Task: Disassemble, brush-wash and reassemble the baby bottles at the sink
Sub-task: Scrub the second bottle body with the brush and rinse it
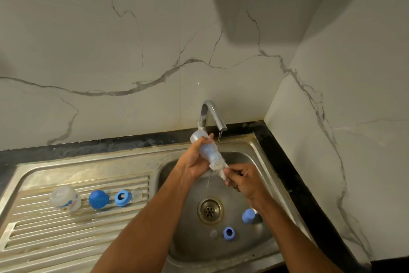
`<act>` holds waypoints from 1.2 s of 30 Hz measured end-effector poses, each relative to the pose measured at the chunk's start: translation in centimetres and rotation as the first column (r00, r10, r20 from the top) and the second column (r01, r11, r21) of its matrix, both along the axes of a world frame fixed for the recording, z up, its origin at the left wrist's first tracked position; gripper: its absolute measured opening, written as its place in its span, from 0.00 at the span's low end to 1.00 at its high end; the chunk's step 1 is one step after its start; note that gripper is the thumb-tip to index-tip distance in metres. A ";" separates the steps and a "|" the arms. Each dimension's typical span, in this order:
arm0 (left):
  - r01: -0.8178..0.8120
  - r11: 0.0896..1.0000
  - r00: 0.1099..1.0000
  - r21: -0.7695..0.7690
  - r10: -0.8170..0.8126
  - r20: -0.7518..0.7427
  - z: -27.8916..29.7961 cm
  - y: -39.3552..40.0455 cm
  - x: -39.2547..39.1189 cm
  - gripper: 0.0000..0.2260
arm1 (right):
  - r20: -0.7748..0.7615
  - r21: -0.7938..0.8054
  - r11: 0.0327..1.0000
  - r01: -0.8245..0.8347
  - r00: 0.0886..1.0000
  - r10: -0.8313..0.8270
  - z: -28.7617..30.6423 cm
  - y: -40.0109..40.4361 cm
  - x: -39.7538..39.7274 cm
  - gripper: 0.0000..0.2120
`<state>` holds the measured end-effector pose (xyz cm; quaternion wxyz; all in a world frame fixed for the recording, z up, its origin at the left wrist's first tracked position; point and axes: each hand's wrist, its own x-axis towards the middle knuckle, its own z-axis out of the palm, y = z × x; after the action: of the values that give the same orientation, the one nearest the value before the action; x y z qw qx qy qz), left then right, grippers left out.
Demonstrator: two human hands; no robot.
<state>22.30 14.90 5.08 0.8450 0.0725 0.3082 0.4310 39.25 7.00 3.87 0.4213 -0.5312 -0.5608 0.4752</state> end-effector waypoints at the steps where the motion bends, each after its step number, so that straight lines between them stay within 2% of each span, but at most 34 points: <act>1: 0.016 1.000 0.997 -0.003 -0.016 -0.073 0.1 0.0 0.1 0.19 | 0.054 0.038 0.999 0.005 0.999 -0.007 0.0 0.2 -0.2 0.10; 4: 0.022 0.999 0.929 -0.029 -0.031 -0.369 -0.2 0.7 -0.9 0.23 | 0.242 0.135 0.991 -0.017 0.970 -0.016 -1.0 0.3 1.4 0.12; 5: 0.026 0.999 0.908 -0.034 -0.038 -0.418 -0.5 0.8 -1.3 0.26 | 0.309 0.154 0.988 -0.015 0.951 -0.034 -1.4 0.3 2.0 0.12; 7: 0.027 1.000 0.904 -0.006 -0.027 -0.426 -0.8 0.8 -1.1 0.26 | 0.473 0.192 0.981 -0.007 0.877 -0.087 -2.0 0.5 1.8 0.09; 9: -0.019 1.000 0.930 0.009 0.021 -0.367 -0.1 0.4 0.0 0.16 | 0.610 0.235 0.972 -0.018 0.781 -0.134 -2.0 0.8 0.3 0.08; 10: -0.057 0.998 0.939 0.009 0.057 -0.339 0.4 0.3 0.7 0.10 | 0.632 0.265 0.964 -0.020 0.759 -0.158 -1.7 0.9 -0.5 0.09; 11: -0.103 0.995 0.946 0.003 0.099 -0.309 0.8 0.5 1.1 0.08 | 0.631 0.279 0.960 -0.021 0.758 -0.167 -1.4 0.9 -1.0 0.09; 13: -0.175 0.984 0.959 -0.039 0.161 -0.233 1.0 1.0 0.7 0.16 | 0.485 0.232 0.972 -0.023 0.870 -0.095 -0.9 0.7 -0.8 0.10; 15: -0.139 0.989 0.975 -0.057 0.127 -0.183 0.7 1.5 -0.6 0.21 | 0.243 0.108 0.993 -0.039 0.970 0.012 -0.3 -0.3 0.4 0.11; 17: -0.102 0.994 0.982 -0.043 0.094 -0.166 0.3 1.0 -0.6 0.18 | 0.096 0.041 0.999 -0.029 0.995 0.025 -0.1 -1.0 0.7 0.12; 21: -0.074 0.996 0.987 -0.046 0.067 -0.148 0.8 -0.6 0.6 0.14 | -0.057 -0.039 0.998 0.039 0.998 -0.041 -0.8 -0.8 -0.3 0.11; 25: -0.131 0.989 0.989 -0.061 0.127 -0.076 1.2 0.5 -0.8 0.25 | -0.105 -0.021 1.000 -0.018 0.994 0.016 -0.6 -1.5 1.0 0.14; 28: -0.069 0.997 0.996 -0.023 0.067 -0.058 0.8 -0.6 0.6 0.22 | -0.124 -0.042 0.999 -0.003 0.992 -0.002 -0.6 -1.1 0.2 0.12; 32: -0.128 0.991 0.990 -0.032 0.129 0.059 0.1 0.5 -0.8 0.24 | -0.155 -0.030 0.999 -0.038 0.987 0.033 -0.8 -1.6 0.8 0.12; 36: -0.060 0.998 0.998 -0.019 0.060 -0.006 -0.4 -0.8 0.4 0.23 | -0.174 -0.053 0.998 -0.040 0.984 0.030 -1.0 -1.2 0.1 0.10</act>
<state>22.70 14.06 4.69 0.8314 0.0562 0.3169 0.4529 39.32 5.76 2.87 0.4448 -0.4897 -0.5178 0.5425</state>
